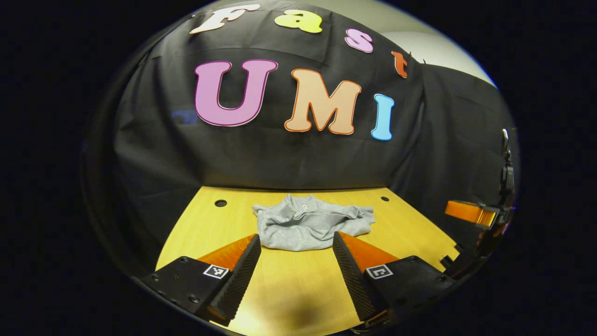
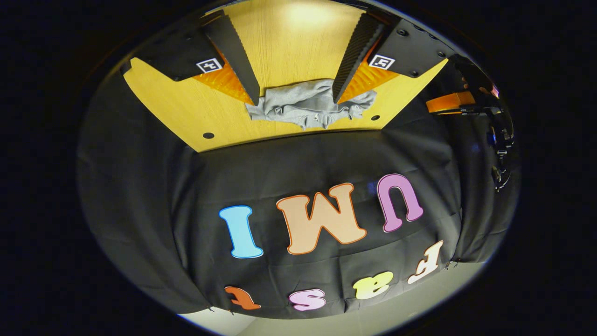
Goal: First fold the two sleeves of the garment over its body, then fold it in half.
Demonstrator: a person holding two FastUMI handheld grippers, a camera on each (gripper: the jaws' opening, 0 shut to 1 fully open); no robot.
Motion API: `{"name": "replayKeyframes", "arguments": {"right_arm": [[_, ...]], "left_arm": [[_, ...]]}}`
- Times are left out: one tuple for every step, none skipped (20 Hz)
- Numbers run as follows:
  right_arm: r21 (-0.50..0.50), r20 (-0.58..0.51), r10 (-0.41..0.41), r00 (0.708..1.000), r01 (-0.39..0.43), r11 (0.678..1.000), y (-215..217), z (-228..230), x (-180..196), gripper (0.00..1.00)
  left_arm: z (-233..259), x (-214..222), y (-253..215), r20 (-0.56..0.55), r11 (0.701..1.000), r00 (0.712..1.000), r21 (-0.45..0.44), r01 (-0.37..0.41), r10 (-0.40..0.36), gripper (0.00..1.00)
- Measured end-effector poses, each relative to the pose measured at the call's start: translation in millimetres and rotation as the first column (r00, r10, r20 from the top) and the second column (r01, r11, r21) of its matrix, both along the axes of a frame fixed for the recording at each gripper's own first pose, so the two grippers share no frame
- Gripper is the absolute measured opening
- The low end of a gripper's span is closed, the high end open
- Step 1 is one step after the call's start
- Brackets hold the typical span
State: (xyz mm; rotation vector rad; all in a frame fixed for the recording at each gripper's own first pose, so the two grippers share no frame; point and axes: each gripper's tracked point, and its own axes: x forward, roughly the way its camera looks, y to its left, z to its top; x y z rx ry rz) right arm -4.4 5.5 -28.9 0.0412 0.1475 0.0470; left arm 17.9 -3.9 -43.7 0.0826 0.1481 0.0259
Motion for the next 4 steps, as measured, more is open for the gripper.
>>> {"name": "replayKeyframes", "arguments": {"right_arm": [[0.01,-0.005,0.0,1.0,0.0,1.0,3.6,-3.9,-2.7,0.98],[0.01,-0.01,-0.009,1.0,0.009,1.0,2.9,-6.9,-4.2,0.98],[0.007,-0.012,-0.013,1.0,0.013,1.0,2.4,-8.0,-5.0,0.98],[0.002,-0.012,-0.018,1.0,0.018,1.0,2.3,-8.6,-5.7,0.98]], "left_arm": [[0.0,2.2,0.0,-0.004,1.0,1.0,-0.016,0.003,-0.003,0.9],[-1.2,2.9,0.8,-0.004,1.0,1.0,-0.024,0.005,-0.005,0.9],[1.0,5.6,2.6,-0.001,1.0,1.0,-0.027,0.007,-0.007,0.9],[0.0,8.1,4.0,-0.002,1.0,1.0,-0.028,0.01,-0.01,0.9]]}}
